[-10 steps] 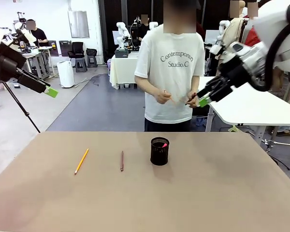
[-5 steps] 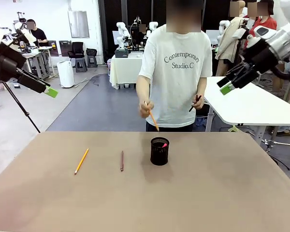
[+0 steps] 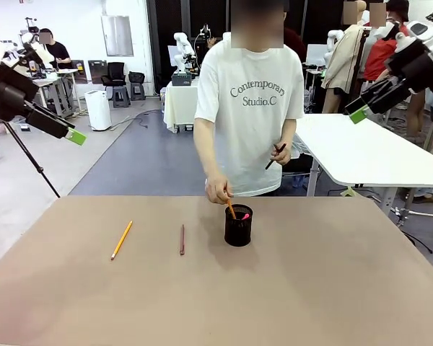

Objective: Place the pens into the pen holder.
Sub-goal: Pick up a writing instrument from the table and place it into the Pen holder.

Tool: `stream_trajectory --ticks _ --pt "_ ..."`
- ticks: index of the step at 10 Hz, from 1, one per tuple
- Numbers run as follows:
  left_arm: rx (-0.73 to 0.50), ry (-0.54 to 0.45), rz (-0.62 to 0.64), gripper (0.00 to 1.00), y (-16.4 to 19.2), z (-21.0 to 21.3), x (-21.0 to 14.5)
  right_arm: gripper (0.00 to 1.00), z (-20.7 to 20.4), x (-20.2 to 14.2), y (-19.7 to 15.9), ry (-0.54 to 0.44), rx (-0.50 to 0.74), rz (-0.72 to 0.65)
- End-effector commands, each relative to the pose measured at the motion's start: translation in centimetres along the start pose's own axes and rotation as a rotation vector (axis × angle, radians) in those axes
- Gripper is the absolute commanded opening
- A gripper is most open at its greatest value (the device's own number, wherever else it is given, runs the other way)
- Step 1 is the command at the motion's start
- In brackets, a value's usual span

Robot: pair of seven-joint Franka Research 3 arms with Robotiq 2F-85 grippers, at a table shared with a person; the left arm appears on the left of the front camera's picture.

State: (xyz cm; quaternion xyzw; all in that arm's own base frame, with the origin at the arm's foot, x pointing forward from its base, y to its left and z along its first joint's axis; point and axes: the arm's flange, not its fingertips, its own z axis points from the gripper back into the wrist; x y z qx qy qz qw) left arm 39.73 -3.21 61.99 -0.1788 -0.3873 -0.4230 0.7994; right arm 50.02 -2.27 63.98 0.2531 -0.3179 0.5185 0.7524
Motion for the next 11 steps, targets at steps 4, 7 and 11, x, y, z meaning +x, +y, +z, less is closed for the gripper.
stream_trajectory --ticks 4,7,11 --pt "0.001 -0.001 -0.003 1.00 0.03 0.07 0.03 1.00 -0.24 -0.08 0.12 0.001 0.008 -0.001" --pt "0.001 -0.001 -0.003 1.00 0.03 0.07 0.03 1.00 -0.24 -0.08 0.12 0.001 0.008 -0.001" --pt "0.001 -0.001 -0.003 1.00 0.03 0.07 0.03 1.00 -0.24 -0.08 0.12 0.001 0.008 -0.001"
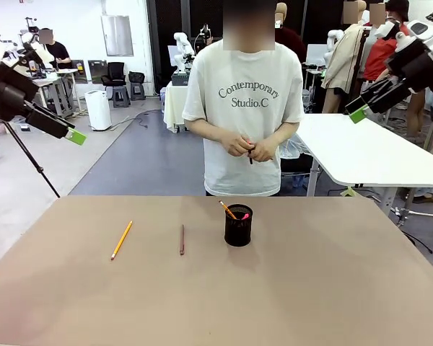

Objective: Place the pens into the pen holder.
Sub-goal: Pick up a writing instrument from the table and place it into the Pen holder.

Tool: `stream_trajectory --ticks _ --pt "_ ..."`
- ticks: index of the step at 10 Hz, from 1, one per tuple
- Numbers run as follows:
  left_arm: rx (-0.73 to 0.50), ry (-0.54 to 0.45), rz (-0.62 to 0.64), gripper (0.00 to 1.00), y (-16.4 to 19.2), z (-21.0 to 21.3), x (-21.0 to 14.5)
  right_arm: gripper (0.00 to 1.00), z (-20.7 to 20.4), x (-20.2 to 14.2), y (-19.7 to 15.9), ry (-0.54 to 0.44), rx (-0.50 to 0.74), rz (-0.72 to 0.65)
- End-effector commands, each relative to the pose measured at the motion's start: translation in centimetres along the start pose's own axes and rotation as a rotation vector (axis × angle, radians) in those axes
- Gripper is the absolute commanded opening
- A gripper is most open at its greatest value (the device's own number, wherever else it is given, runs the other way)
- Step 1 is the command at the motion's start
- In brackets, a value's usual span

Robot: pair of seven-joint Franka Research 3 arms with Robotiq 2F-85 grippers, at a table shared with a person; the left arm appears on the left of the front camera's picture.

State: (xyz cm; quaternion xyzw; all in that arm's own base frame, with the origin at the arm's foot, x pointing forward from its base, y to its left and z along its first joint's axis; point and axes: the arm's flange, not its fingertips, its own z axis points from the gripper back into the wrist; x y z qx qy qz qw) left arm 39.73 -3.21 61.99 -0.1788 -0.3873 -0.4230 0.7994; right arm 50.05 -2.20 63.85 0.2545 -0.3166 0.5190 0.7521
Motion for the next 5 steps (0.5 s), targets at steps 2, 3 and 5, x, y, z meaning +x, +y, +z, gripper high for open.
stream_trajectory --ticks 2,3,5 --pt "0.001 -0.001 -0.003 1.00 0.03 0.07 0.03 1.00 -0.10 -0.03 0.14 0.000 0.004 -0.001" --pt "0.001 -0.001 -0.003 1.00 0.03 0.07 0.03 1.00 -0.10 -0.03 0.14 0.000 0.004 -0.001" --pt "0.001 -0.001 -0.003 1.00 0.03 0.07 0.03 1.00 -0.10 -0.03 0.14 0.000 0.004 -0.001"
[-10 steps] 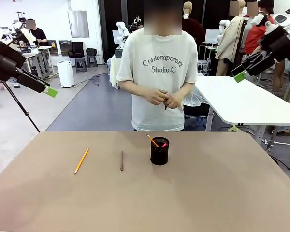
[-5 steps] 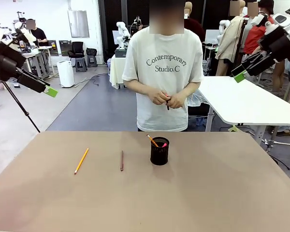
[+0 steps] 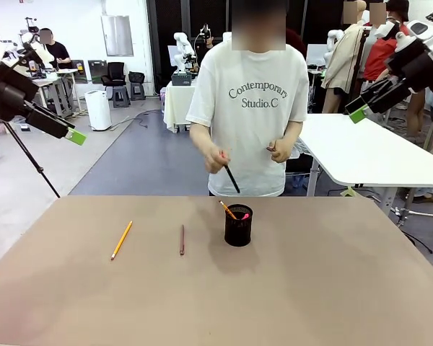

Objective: Place the pens into the pen holder.
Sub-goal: Pick up a writing instrument from the table and place it into the Pen holder.

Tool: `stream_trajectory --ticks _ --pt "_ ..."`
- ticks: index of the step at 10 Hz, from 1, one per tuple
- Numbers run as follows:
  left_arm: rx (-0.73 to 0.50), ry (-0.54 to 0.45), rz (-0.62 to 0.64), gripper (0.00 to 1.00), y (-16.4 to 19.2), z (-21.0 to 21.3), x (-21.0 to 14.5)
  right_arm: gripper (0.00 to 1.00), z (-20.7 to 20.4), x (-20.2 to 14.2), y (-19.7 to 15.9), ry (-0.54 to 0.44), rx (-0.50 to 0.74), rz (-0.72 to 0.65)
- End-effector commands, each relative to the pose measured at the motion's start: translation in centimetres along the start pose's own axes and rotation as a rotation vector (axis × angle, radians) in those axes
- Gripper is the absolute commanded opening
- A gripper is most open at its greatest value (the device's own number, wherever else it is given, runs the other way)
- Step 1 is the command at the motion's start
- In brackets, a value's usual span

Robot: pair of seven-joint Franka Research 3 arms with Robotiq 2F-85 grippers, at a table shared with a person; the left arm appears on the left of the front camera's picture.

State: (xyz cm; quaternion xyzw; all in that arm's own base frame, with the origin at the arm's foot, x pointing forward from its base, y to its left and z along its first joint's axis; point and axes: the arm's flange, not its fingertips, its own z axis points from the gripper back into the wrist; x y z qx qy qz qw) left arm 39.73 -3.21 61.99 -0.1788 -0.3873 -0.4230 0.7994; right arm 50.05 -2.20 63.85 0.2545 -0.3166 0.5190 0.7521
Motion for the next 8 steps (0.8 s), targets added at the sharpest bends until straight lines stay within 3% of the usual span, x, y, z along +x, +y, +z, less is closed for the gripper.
stream_trajectory --ticks 1,5,6,8 --pt "0.001 -0.001 -0.003 1.00 0.0 0.1 0.0 1.00 -0.1 0.0 0.1 0.000 0.004 -0.001" --pt "0.000 0.000 0.000 1.00 0.0 0.0 0.0 1.00 -0.1 0.0 0.1 0.000 0.004 -0.001" --pt "0.069 0.125 0.066 1.00 -1.8 -1.6 0.8 1.00 -0.1 0.0 0.1 0.000 0.004 -0.001" --pt "0.117 0.229 0.155 1.00 -4.9 -4.6 1.7 1.00 -0.1 0.0 0.1 0.000 0.004 -0.001"
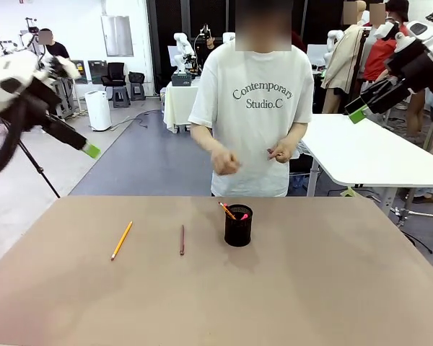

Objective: Place the pens into the pen holder.
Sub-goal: Pick up a writing instrument from the table and place it into the Pen holder.

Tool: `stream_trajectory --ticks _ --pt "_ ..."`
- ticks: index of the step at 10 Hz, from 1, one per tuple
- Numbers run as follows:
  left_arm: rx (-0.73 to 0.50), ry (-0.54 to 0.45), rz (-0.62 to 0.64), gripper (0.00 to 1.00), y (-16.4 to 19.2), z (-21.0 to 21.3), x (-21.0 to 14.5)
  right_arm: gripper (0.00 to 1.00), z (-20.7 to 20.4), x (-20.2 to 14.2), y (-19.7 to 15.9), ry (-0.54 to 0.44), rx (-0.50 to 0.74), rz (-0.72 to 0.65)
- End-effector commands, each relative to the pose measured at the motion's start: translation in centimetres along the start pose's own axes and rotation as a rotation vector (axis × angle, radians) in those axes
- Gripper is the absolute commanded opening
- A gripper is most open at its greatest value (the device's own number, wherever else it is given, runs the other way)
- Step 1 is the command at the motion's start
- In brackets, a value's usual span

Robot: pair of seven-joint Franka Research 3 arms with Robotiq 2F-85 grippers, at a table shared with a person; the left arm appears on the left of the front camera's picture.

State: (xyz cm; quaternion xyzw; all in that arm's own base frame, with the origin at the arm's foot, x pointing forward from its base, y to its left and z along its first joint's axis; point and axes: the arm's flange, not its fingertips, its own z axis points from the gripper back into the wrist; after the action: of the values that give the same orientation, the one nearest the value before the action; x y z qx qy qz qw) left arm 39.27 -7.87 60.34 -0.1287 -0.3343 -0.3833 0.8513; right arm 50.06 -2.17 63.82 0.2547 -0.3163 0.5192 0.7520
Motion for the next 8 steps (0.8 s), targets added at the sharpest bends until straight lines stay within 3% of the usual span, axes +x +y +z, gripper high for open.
stream_trajectory --ticks 1,4,8 --pt "0.068 0.116 0.116 1.00 -3.2 -2.2 0.5 1.00 -0.1 0.0 0.1 0.000 0.003 -0.001" --pt "0.201 0.247 0.210 1.00 -2.9 -6.7 -0.2 1.00 -0.1 0.0 0.1 0.000 0.003 -0.001" --pt "0.184 0.239 0.204 1.00 -3.2 -7.6 -0.8 1.00 -0.1 0.0 0.1 0.000 0.003 -0.001"
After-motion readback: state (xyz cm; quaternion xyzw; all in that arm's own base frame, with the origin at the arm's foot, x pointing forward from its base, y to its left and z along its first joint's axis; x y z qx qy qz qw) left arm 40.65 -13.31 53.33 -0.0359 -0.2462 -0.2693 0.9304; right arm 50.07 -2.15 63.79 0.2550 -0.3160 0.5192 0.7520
